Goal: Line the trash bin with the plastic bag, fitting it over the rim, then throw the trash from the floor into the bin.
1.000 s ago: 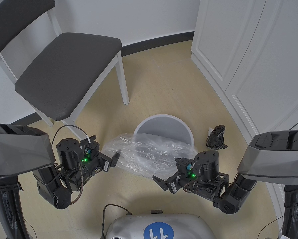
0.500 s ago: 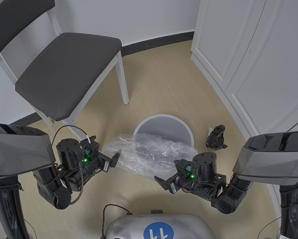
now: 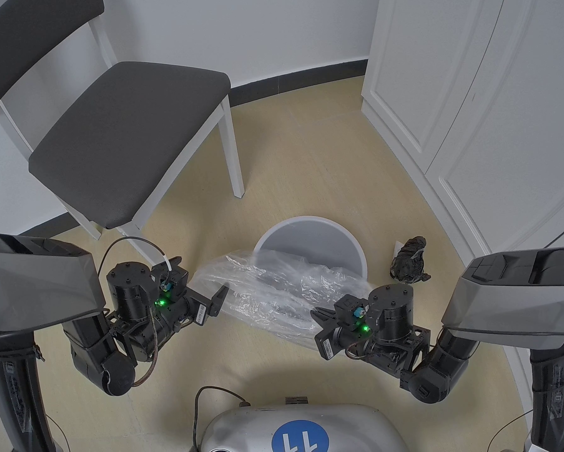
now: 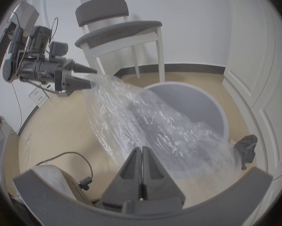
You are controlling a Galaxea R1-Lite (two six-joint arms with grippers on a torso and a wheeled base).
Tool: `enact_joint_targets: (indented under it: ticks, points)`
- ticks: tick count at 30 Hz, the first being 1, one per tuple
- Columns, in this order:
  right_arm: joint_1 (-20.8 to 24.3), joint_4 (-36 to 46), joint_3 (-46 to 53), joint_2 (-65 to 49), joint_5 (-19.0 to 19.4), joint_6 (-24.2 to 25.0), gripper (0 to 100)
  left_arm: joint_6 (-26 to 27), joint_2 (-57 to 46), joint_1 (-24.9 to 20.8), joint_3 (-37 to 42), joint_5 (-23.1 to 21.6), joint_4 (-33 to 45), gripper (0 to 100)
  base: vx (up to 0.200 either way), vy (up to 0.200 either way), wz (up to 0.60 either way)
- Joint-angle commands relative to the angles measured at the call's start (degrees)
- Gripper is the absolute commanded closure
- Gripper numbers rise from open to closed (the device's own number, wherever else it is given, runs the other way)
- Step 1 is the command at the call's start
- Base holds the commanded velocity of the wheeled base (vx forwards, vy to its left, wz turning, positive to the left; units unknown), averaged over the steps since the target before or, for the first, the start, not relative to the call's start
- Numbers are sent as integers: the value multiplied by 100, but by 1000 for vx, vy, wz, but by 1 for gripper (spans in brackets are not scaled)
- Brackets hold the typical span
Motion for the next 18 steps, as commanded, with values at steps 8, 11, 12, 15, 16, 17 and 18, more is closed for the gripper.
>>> enact_joint_targets:
  ticks: [8, 11, 12, 15, 16, 17, 18]
  points:
    - [-310, -118, -174, -343, -58, 6, 100, 8, 71, -73, 32, 3, -12, 0, 0, 0, 0]
    - [-468, -118, -297, -351, -58, 6, 100, 8, 71, -187, 67, 21, -12, 0, 0, 0, 0]
    - [-529, -118, -349, -351, -58, 6, 100, 8, 53, -196, 76, 65, -12, 0, 0, 0, 0]
    - [-608, -118, -481, -343, -76, 6, 100, 8, 27, -205, 93, 188, -12, 0, 0, 0, 0]
    - [-644, -118, -552, -343, -128, 14, 100, 8, 27, -222, 93, 188, -12, 0, 0, 0, 0]
    - [-661, -118, -578, -343, -155, 23, 100, 17, 36, -249, 102, 197, -12, 0, 0, 0, 0]
    - [-661, -118, -587, -334, -164, 23, 100, 17, 36, -257, 102, 197, -12, 0, 0, 0, 0]
